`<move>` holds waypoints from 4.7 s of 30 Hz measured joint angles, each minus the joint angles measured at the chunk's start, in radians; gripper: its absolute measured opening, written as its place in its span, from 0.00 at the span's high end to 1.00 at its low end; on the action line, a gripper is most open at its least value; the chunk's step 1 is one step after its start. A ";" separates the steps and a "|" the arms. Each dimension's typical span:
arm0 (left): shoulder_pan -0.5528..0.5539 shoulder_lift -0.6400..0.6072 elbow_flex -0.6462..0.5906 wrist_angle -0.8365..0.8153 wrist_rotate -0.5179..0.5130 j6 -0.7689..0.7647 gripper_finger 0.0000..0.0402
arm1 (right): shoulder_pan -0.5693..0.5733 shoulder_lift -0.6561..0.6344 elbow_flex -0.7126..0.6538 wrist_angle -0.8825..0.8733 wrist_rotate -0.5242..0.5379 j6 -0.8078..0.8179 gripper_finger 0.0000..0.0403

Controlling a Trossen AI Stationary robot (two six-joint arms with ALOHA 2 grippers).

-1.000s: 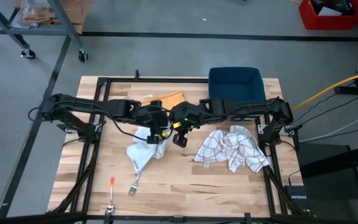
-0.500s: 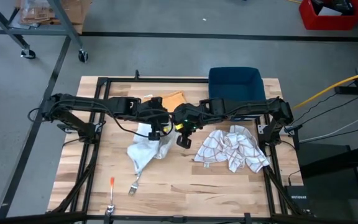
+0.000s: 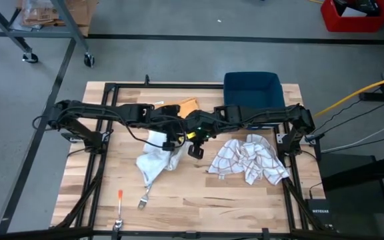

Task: Fold towel
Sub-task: Fold the left white towel

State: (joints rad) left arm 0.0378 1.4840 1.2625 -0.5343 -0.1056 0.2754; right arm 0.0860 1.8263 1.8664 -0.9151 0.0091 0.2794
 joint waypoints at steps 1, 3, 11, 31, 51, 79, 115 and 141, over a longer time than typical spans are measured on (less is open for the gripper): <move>0.004 0.004 0.000 0.005 0.022 0.006 0.65 | 0.000 -0.001 0.000 -0.001 -0.001 0.000 1.00; 0.011 0.025 0.000 0.003 0.069 0.012 0.65 | 0.002 -0.002 0.000 -0.002 0.000 0.000 1.00; 0.018 0.110 -0.011 -0.011 0.099 0.032 0.65 | 0.057 -0.039 0.001 -0.006 0.073 -0.043 1.00; 0.018 0.125 -0.010 -0.147 0.012 -0.014 0.96 | 0.183 -0.221 0.001 -0.033 0.275 -0.045 1.00; 0.009 -0.222 -0.008 -0.038 -0.127 -0.201 0.99 | 0.182 -0.374 0.001 0.149 0.342 -0.161 1.00; -0.067 -0.211 -0.011 0.241 -0.044 -0.256 0.62 | 0.182 -0.386 0.001 0.135 0.280 -0.188 1.00; -0.189 -0.198 -0.011 0.546 -0.024 -0.170 0.64 | 0.183 -0.243 0.000 0.275 0.515 -0.100 1.00; -0.214 -0.202 -0.011 0.544 -0.169 -0.170 0.98 | 0.182 -0.218 0.000 0.325 0.478 -0.102 1.00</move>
State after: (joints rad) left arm -0.1758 1.2824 1.2510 0.0097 -0.2747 0.1051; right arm 0.2680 1.6081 1.8668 -0.5896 0.4870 0.1776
